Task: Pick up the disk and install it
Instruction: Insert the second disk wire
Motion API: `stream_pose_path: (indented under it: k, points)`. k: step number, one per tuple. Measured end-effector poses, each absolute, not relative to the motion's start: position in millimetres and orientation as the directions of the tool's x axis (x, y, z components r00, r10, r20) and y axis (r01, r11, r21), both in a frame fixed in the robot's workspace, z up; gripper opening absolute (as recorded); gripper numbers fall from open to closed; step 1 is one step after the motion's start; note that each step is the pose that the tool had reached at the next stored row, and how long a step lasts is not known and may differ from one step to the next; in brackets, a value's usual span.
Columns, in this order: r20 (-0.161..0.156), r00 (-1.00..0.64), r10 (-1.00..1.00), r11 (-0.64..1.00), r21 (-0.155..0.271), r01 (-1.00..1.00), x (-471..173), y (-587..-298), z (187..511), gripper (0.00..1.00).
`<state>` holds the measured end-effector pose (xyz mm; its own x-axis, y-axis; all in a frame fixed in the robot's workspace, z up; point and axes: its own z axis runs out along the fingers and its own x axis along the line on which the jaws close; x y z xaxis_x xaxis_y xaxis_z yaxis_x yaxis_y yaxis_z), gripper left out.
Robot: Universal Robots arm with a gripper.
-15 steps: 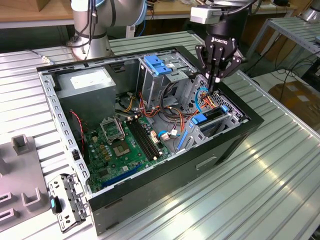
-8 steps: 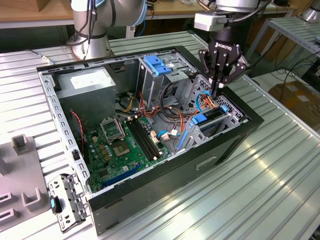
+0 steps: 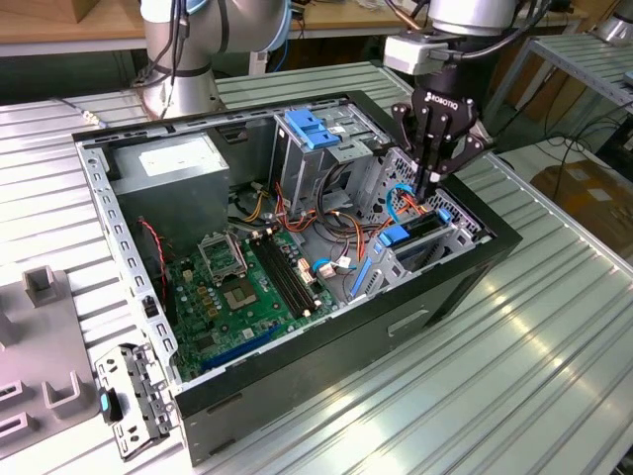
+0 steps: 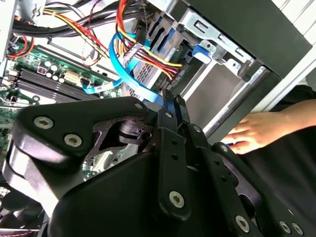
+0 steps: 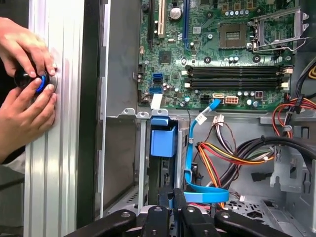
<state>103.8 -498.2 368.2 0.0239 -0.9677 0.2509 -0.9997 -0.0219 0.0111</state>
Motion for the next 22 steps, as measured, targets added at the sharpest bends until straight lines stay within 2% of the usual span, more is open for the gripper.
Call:
stream_pose_path:
  k: [6, 14, 20, 22]
  points:
    - [0.217, 0.022, -0.976, -0.023, 0.000, -1.000, 100, -509, 366, 0.16]
    - [0.152, 0.020, -0.988, -0.023, -0.014, -1.000, 98, -527, 364, 0.16]
    - [0.097, 0.019, -0.995, -0.022, -0.024, -0.999, 97, -539, 362, 0.16]
    - [0.065, 0.019, -0.998, -0.021, -0.028, -0.999, 96, -545, 361, 0.16]
